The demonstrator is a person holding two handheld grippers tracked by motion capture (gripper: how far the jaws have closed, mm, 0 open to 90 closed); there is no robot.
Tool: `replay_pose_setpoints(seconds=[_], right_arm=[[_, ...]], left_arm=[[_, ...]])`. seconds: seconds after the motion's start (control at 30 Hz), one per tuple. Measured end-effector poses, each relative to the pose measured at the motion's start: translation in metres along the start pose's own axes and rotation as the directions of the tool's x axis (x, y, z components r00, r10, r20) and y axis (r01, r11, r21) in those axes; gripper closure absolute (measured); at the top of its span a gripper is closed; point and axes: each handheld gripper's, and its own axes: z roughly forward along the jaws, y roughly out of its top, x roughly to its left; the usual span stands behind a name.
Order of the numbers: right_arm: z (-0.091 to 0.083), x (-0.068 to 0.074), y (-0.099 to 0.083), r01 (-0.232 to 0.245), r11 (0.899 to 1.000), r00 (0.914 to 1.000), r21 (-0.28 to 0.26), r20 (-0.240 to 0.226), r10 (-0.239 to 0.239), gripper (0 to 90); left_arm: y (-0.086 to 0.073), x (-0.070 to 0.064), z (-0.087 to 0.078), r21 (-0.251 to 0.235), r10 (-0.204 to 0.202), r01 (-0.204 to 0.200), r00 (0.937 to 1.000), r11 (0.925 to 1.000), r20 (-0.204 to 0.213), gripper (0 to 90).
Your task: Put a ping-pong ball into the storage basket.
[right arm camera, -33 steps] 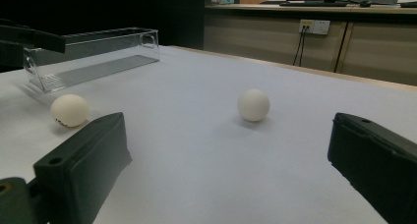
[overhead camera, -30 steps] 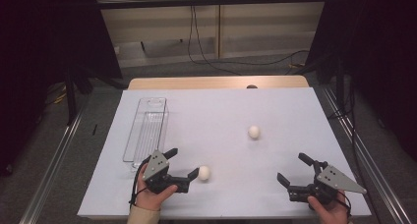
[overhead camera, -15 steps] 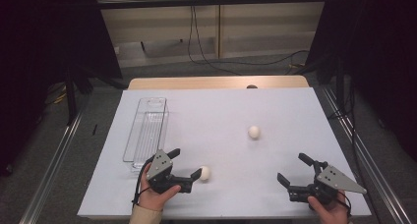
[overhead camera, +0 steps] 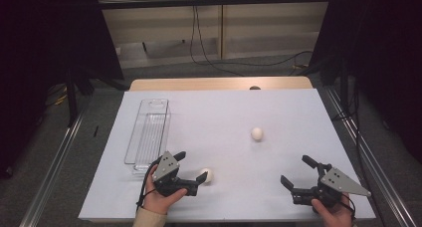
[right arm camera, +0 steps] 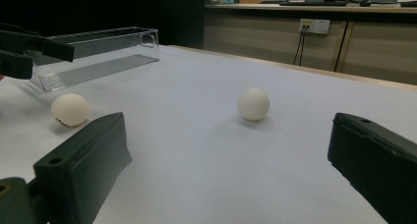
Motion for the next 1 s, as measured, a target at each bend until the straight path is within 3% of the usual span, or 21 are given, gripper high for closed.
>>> replay_pose_setpoints(seconds=[0.4, 0.63, 1.0], right_arm=[[0.000, 0.000, 0.000, 0.003, 1.000, 1.0000, 0.005, -0.004, -0.003, 1.4], [0.001, 0.000, 0.000, 0.002, 1.000, 1.0000, 0.006, -0.007, -0.002, 1.4], [0.001, 0.000, -0.001, 0.002, 1.000, 1.0000, 0.006, -0.007, -0.002, 1.4]], left_arm=[[0.001, -0.003, 0.007, 0.041, 0.018, -0.018, 0.9998, 0.9990, 0.010, 2.3], [0.000, -0.003, 0.011, 0.061, 0.003, -0.004, 1.0000, 0.9982, 0.006, 2.5], [-0.001, -0.004, 0.016, 0.104, 0.011, -0.013, 0.9998, 0.9945, 0.019, 5.0]])
